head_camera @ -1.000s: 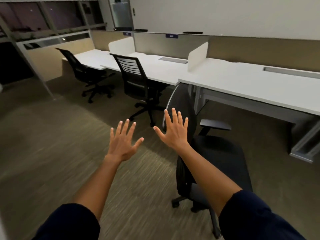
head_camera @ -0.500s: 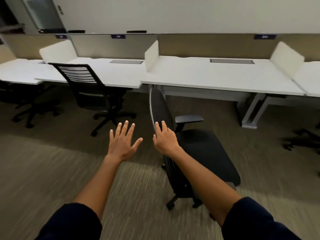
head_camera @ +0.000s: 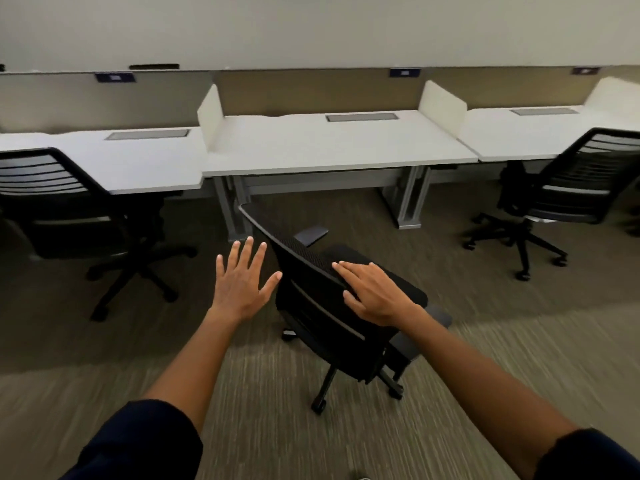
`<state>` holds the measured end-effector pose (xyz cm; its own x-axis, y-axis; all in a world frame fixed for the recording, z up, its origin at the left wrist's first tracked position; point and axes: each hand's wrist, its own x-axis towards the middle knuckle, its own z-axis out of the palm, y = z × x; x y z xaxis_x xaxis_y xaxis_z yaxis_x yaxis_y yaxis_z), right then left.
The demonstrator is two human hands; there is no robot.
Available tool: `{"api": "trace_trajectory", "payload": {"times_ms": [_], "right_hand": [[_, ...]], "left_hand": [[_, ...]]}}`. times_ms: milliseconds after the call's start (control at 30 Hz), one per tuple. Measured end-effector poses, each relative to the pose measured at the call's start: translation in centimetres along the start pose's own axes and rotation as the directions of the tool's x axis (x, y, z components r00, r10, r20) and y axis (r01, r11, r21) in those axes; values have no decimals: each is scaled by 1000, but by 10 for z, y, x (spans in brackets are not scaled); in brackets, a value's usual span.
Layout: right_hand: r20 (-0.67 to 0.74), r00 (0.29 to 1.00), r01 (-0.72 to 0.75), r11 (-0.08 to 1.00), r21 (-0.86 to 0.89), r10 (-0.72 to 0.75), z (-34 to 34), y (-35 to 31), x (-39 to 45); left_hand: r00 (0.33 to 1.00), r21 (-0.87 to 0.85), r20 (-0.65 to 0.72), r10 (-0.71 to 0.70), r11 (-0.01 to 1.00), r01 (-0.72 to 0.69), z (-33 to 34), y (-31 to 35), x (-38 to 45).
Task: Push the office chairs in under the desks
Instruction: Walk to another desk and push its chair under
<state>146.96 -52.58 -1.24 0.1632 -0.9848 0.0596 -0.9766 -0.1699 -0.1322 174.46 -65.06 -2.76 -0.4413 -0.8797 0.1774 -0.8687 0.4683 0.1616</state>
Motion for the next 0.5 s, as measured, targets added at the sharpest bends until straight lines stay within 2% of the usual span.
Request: {"api": "trace_trajectory", "payload": {"times_ms": [200,500], "right_hand": [[-139,941,-314,949,-24,308,-6,8,-23],[-203,834,-530,847,-39,513,2,21,-12]], "left_hand": [[993,-39,7,122,992,-121,2,24,16],[966,-44,7,258,965,-257,10,66,47]]}}
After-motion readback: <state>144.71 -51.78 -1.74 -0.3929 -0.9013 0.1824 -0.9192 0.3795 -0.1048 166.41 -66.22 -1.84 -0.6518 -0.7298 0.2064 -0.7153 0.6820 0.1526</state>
